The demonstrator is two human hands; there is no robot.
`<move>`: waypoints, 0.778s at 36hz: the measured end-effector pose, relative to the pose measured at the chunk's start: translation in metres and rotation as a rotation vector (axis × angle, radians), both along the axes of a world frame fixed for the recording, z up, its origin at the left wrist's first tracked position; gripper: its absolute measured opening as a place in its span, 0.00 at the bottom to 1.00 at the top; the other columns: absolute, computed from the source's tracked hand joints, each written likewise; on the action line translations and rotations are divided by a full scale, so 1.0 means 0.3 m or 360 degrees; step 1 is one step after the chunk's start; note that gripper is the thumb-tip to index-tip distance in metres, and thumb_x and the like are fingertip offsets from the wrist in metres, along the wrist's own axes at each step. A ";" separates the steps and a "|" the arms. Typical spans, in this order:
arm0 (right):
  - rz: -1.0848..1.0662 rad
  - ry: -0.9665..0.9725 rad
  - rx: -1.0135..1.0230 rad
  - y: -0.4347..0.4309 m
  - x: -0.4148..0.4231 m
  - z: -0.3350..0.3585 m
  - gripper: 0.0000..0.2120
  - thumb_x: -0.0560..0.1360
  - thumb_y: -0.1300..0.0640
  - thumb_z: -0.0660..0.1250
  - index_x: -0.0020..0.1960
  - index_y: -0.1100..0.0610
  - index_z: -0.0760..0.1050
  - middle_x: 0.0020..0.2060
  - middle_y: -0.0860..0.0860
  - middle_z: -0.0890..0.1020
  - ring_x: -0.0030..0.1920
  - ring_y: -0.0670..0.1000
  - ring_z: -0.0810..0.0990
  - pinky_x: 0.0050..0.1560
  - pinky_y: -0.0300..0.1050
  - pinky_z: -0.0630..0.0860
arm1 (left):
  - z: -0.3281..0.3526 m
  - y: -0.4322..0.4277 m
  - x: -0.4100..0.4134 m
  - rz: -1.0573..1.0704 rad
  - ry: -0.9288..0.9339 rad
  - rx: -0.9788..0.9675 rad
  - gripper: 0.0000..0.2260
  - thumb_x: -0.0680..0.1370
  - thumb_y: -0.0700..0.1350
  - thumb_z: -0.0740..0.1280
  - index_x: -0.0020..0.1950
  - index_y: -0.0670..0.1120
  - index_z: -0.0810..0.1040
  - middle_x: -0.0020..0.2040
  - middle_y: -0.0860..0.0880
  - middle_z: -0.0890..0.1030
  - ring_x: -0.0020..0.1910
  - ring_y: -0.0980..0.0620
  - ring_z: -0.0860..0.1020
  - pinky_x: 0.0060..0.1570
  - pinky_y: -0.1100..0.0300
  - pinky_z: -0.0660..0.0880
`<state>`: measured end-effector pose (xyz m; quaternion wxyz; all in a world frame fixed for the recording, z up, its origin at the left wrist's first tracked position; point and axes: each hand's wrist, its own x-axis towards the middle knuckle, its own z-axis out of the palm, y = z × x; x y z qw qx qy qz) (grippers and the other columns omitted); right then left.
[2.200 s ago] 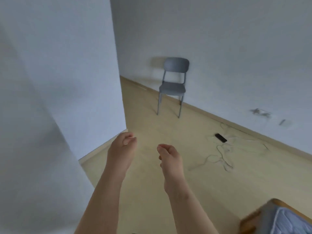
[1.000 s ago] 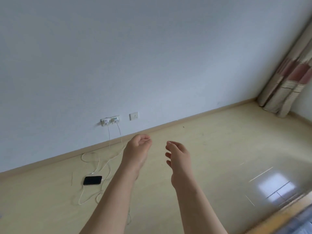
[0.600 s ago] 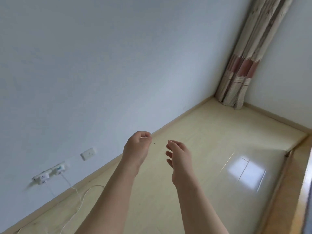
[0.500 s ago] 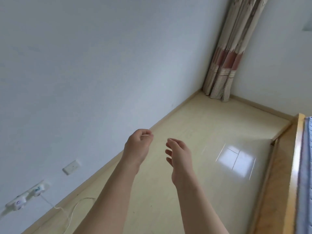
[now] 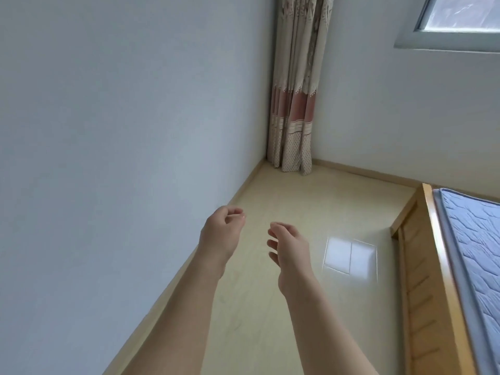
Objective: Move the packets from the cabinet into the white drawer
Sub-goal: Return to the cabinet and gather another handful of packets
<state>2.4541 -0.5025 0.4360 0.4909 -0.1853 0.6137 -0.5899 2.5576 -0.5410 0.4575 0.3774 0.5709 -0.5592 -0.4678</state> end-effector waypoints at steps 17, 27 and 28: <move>-0.0298 0.0112 0.0032 -0.984 -0.669 0.000 0.06 0.78 0.58 0.61 0.54 0.55 0.72 0.45 0.48 0.76 0.46 0.49 0.74 0.41 0.40 0.70 | -0.023 -1.062 -0.694 -0.0314 0.0163 0.0039 0.04 0.79 0.42 0.62 0.51 0.48 0.76 0.41 0.54 0.75 0.42 0.55 0.74 0.38 0.64 0.69; -0.0701 0.0124 0.0050 -1.379 -1.200 0.043 0.05 0.78 0.58 0.61 0.45 0.51 0.72 0.45 0.49 0.76 0.47 0.50 0.74 0.49 0.45 0.70 | 0.001 -1.578 -1.282 -0.0672 0.0186 0.0097 0.05 0.79 0.42 0.63 0.46 0.51 0.75 0.43 0.52 0.75 0.44 0.54 0.74 0.37 0.62 0.68; -0.0727 0.0105 0.0064 -1.400 -1.241 0.036 0.05 0.78 0.58 0.61 0.45 0.50 0.72 0.46 0.49 0.76 0.47 0.50 0.74 0.48 0.45 0.70 | -0.007 -1.604 -1.329 -0.0688 0.0186 0.0119 0.05 0.79 0.42 0.63 0.46 0.50 0.75 0.44 0.51 0.75 0.45 0.53 0.74 0.37 0.63 0.68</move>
